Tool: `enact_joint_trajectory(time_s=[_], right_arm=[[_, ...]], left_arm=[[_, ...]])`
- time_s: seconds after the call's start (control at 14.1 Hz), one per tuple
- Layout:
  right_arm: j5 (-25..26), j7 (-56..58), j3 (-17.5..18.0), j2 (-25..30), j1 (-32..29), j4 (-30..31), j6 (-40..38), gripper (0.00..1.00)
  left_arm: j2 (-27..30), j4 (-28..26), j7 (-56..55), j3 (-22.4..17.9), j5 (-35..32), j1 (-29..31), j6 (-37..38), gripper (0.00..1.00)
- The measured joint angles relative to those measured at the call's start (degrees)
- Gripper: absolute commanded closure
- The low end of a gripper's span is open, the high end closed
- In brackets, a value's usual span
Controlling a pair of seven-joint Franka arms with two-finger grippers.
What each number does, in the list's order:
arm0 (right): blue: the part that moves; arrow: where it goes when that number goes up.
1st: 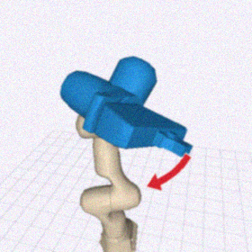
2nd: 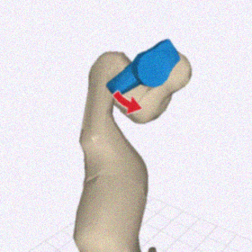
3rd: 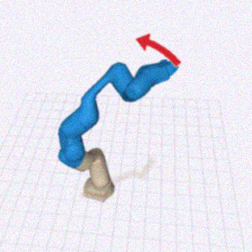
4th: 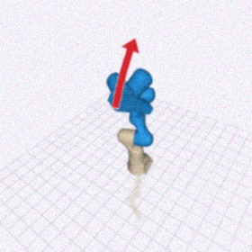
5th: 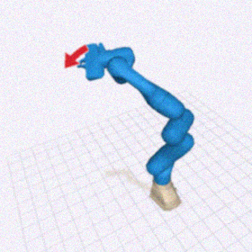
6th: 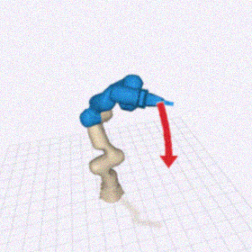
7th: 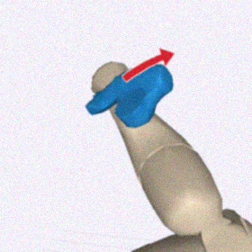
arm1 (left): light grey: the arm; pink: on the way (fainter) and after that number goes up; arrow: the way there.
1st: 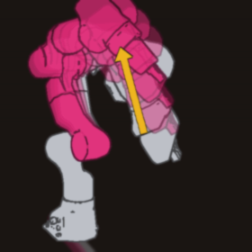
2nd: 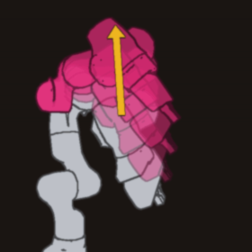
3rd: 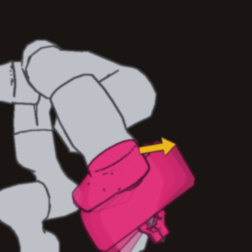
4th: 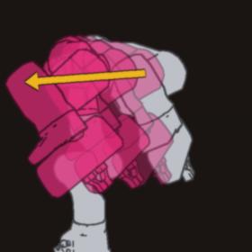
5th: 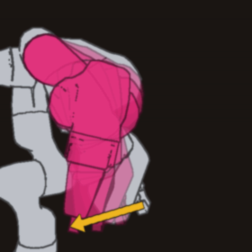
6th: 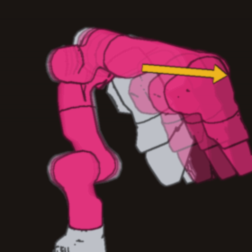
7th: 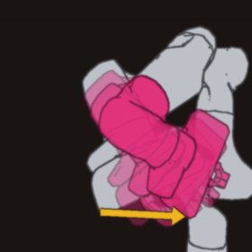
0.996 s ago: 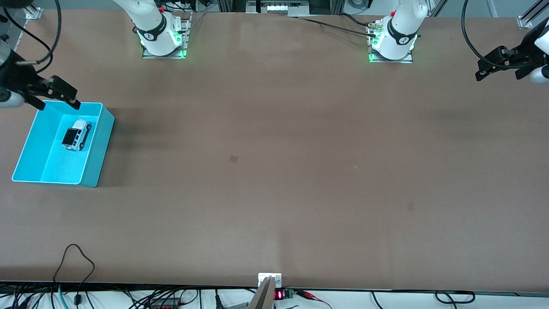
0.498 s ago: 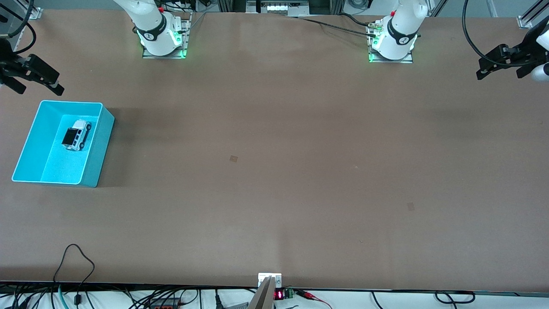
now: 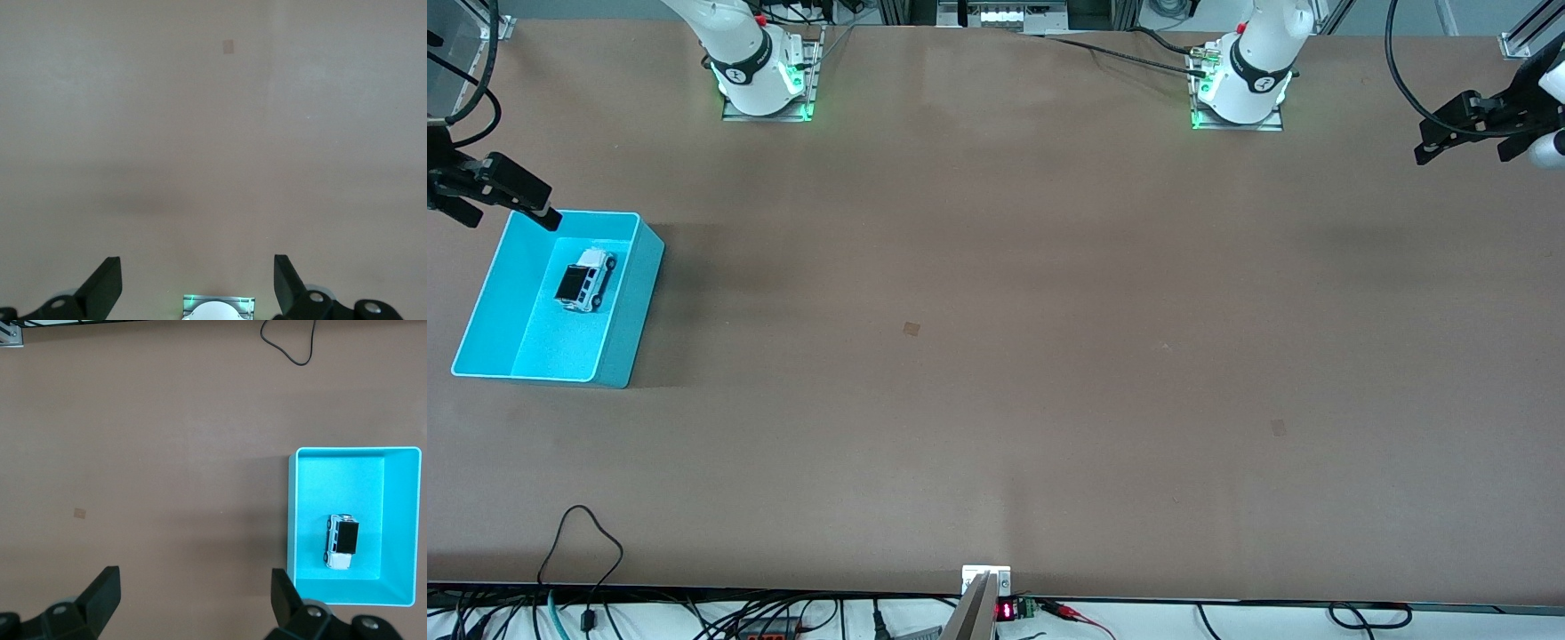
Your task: Wind and store white jeep toy
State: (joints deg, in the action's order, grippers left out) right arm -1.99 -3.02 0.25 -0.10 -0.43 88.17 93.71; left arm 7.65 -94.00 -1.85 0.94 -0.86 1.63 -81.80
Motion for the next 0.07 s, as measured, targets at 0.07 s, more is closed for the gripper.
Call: enact_joint_trajectory(time_s=[0.07], right_arm=[[0.00, 0.00, 0.02, 0.01, 0.01, -0.22, -0.17, 0.00]], left_arm=[[0.01, 0.00, 0.00, 0.00, 0.00, 0.00, 0.02, 0.00]])
